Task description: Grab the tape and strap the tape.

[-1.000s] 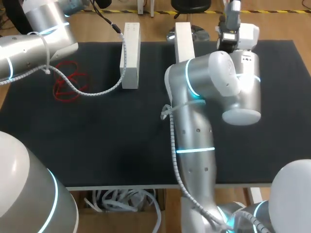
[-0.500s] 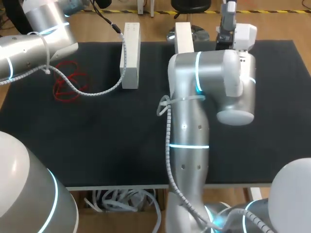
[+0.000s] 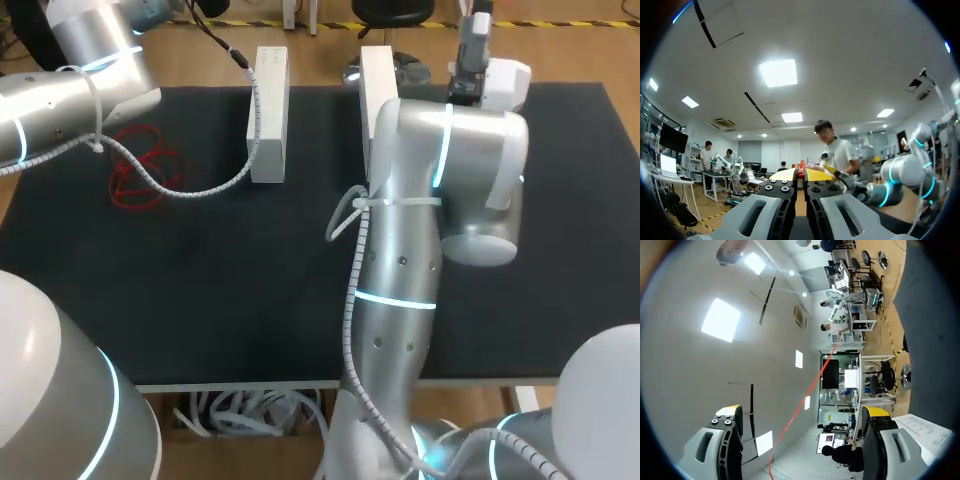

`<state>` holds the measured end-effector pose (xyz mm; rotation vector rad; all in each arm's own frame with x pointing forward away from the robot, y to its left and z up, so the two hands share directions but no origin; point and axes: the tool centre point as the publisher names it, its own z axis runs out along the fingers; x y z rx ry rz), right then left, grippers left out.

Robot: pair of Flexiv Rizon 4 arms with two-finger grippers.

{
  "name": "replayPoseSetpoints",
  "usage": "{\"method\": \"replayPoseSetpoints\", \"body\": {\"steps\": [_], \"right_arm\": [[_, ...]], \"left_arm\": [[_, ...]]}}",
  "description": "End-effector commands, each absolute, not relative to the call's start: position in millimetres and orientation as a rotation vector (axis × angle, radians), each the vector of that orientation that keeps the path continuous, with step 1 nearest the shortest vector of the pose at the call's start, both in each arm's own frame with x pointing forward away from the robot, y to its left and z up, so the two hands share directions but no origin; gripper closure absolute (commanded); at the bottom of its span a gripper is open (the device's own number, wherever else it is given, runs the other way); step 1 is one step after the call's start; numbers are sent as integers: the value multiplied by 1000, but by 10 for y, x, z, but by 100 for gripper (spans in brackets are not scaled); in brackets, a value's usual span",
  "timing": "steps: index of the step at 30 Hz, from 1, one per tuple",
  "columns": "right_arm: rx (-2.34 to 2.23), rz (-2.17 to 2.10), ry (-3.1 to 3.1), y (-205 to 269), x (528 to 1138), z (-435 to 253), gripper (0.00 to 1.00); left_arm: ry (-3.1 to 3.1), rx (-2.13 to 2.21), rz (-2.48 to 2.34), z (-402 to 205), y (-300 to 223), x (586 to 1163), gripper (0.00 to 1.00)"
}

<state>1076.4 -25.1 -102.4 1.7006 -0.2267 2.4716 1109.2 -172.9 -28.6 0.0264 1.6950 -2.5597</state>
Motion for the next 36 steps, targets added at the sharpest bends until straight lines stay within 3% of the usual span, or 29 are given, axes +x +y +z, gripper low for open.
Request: {"method": "replayPoseSetpoints", "body": {"steps": [1, 9, 20, 36], "right_arm": [[1748, 2033, -817, -338, 10785, -812, 0], [1888, 1800, -1216, -545, 10856, -817, 0], [1860, 1833, -1207, -660, 10855, -769, 0], [1898, 2183, -666, -657, 10852, -756, 0]], "left_arm": [[1694, 29, -2561, -290, -1728, 11098, 100], [1694, 29, -2561, -290, -1728, 11098, 100], [1694, 29, -2561, -290, -1728, 11098, 100], [1694, 29, -2561, -290, -1728, 11098, 100]]}}
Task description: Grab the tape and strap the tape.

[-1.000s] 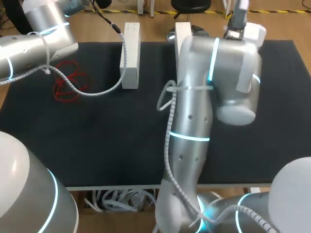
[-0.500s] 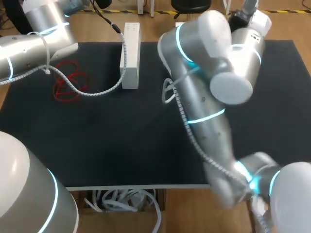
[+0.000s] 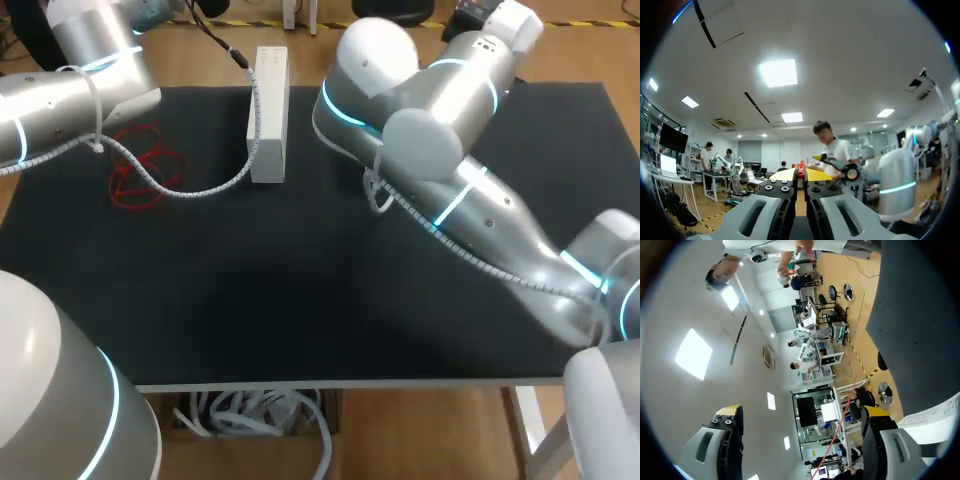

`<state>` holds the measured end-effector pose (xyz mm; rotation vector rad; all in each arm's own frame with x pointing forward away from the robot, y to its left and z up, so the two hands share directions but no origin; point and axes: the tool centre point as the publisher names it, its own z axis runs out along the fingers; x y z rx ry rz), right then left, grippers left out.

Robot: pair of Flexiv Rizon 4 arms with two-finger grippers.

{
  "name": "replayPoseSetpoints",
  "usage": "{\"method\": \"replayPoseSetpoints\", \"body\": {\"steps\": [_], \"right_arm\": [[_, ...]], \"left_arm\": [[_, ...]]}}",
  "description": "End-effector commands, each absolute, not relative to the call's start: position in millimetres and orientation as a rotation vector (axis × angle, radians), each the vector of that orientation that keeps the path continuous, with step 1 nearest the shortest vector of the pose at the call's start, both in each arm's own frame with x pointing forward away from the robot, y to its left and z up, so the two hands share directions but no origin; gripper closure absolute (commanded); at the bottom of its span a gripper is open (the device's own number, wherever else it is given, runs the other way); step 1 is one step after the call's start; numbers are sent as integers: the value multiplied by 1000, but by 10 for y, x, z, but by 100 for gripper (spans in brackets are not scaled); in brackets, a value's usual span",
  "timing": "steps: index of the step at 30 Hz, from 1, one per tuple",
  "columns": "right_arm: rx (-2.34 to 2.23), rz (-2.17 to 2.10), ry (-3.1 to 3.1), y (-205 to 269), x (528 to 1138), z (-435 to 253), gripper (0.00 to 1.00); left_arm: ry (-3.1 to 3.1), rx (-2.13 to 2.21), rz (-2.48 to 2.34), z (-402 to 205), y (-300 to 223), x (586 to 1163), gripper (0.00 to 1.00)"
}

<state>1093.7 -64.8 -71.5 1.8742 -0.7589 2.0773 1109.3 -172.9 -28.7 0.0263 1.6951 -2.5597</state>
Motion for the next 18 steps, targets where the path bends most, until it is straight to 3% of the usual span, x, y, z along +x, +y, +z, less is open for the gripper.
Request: {"method": "replayPoseSetpoints", "body": {"steps": [1, 18], "right_arm": [[1901, 2182, -660, -655, 10850, -761, 0], [2004, 2281, -717, -755, 10907, -732, 0]], "left_arm": [[1694, 29, -2561, -290, -1728, 11098, 100], [1694, 29, -2561, -290, -1728, 11098, 100]]}}
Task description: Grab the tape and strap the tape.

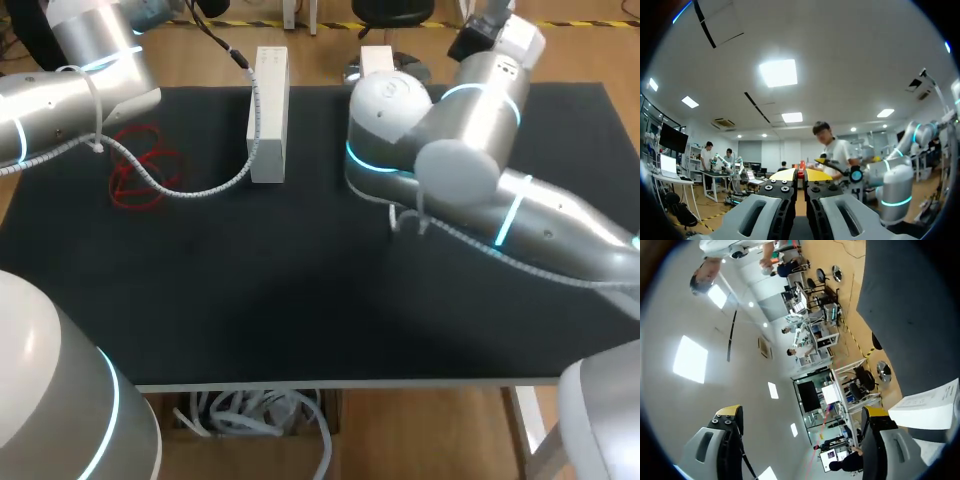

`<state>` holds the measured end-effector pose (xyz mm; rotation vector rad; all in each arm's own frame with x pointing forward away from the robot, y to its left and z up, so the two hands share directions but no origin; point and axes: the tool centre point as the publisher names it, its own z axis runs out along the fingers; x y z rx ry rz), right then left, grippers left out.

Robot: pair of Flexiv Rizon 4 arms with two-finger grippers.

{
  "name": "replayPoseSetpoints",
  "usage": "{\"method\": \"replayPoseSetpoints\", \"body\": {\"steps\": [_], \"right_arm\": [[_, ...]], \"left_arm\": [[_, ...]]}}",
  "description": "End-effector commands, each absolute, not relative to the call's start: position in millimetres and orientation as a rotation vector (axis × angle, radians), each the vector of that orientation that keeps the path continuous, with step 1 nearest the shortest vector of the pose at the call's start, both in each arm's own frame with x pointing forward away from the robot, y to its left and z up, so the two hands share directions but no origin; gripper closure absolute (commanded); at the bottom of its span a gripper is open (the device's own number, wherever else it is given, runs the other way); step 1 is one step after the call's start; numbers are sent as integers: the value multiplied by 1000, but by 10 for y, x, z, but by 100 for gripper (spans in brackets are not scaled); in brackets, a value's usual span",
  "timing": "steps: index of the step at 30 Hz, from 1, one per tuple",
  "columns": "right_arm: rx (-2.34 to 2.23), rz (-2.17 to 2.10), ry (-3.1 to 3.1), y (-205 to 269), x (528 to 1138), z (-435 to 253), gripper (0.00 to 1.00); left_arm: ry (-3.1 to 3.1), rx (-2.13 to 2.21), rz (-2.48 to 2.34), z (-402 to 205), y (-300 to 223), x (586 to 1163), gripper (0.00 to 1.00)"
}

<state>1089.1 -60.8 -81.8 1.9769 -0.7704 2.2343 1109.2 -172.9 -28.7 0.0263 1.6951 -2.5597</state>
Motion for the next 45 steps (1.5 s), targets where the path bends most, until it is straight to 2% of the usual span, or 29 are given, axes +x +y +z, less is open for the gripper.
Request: {"method": "replayPoseSetpoints", "body": {"steps": [1, 10, 45], "right_arm": [[2041, 2268, -698, -766, 10911, -727, 0], [2057, 2239, -766, -930, 11055, -823, 0], [2049, 2387, -555, -887, 11191, -736, 0]], "left_arm": [[1694, 29, -2561, -290, -1728, 11098, 100], [1694, 29, -2561, -290, -1728, 11098, 100], [1694, 29, -2561, -290, -1728, 11098, 100]]}}
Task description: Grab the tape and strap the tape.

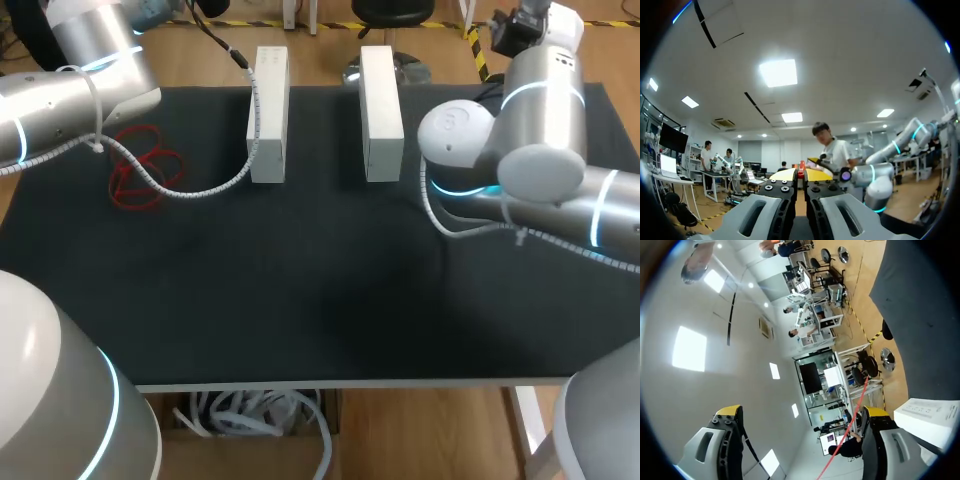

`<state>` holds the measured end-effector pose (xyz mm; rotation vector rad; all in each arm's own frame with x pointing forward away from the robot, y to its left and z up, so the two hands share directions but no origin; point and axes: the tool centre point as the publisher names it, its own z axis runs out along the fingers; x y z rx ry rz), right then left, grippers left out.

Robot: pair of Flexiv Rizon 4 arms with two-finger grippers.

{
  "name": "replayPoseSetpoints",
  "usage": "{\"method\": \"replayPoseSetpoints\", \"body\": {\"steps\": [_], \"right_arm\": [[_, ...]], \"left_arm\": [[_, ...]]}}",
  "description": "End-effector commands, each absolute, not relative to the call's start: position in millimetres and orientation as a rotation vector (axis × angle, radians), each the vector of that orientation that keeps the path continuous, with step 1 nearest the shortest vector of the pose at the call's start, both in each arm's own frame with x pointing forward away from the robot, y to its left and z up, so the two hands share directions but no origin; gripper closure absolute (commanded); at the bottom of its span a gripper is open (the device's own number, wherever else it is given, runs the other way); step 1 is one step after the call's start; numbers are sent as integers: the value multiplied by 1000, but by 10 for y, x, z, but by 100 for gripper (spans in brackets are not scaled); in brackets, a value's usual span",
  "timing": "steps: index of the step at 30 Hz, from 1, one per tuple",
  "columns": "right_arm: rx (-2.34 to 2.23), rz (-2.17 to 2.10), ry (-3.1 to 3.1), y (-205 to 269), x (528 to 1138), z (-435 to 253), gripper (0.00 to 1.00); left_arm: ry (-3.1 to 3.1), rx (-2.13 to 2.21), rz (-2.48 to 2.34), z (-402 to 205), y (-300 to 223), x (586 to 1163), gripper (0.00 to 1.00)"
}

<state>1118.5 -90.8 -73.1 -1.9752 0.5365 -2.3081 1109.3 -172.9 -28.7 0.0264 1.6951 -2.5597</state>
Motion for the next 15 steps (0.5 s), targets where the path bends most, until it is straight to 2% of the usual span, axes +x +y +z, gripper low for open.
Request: {"method": "replayPoseSetpoints", "body": {"steps": [1, 15], "right_arm": [[-1984, -2309, 534, -879, 11191, -741, 0], [-1978, -2353, 494, -792, 11148, -750, 0]], "left_arm": [[1694, 29, -2561, -290, -1728, 11098, 100], [1694, 29, -2561, -290, -1728, 11098, 100]]}}
